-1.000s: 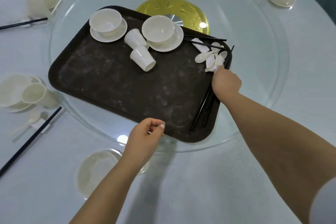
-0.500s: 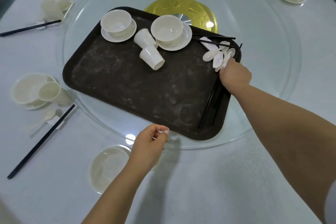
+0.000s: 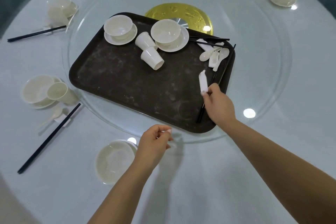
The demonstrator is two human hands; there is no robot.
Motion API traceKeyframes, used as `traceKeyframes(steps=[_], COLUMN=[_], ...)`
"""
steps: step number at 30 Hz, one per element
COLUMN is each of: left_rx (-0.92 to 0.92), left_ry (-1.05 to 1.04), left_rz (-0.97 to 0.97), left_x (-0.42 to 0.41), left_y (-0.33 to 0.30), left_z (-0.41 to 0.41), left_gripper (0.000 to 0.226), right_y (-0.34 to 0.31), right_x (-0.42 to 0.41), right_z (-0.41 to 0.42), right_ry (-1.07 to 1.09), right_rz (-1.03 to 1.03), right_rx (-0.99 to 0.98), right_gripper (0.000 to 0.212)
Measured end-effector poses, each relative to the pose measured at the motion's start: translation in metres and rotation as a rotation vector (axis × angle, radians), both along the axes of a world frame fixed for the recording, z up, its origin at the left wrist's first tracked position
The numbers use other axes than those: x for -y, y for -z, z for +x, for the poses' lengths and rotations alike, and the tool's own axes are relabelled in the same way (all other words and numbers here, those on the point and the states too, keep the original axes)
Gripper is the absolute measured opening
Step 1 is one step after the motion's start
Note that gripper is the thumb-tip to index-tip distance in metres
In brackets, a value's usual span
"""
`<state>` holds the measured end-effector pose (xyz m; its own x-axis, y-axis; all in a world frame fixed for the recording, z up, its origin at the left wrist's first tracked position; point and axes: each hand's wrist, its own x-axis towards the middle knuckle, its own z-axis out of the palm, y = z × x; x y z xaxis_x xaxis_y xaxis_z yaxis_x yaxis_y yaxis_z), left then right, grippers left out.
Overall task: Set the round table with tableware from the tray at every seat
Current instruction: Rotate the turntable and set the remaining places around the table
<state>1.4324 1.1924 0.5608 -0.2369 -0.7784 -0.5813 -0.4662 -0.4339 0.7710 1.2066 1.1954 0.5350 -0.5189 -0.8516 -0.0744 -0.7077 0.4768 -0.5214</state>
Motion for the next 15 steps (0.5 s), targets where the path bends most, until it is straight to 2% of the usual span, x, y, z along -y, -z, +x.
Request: traceKeyframes(steps=[6,10,13,15], left_rx=[-0.097,-0.023,-0.038,-0.067], left_ry=[-0.099,-0.089,-0.124,-0.129], left_rz=[0.052,0.073,0.092,0.114], left_x=[-0.014,-0.027,-0.045,-0.060], left_y=[-0.015,-0.018,-0.011,-0.005], left_z=[0.008,0.025,0.049,0.065], left_gripper=[0.025,0.037,0.028,0.019], right_y=[-0.015,-0.022,-0.017,-0.013], right_x=[-0.061,-0.093,-0.116,-0.129], right_z=[0.058,0.085,0.101,0.110], right_ry=[-0.375,-0.758,-0.924,-0.941], right_rz=[0.086,-0.046,-0.030,-0.030], right_rx=[-0.067,-0.363,-0.414,-0.384], right_gripper=[0.022,0.018,0.029,0.026])
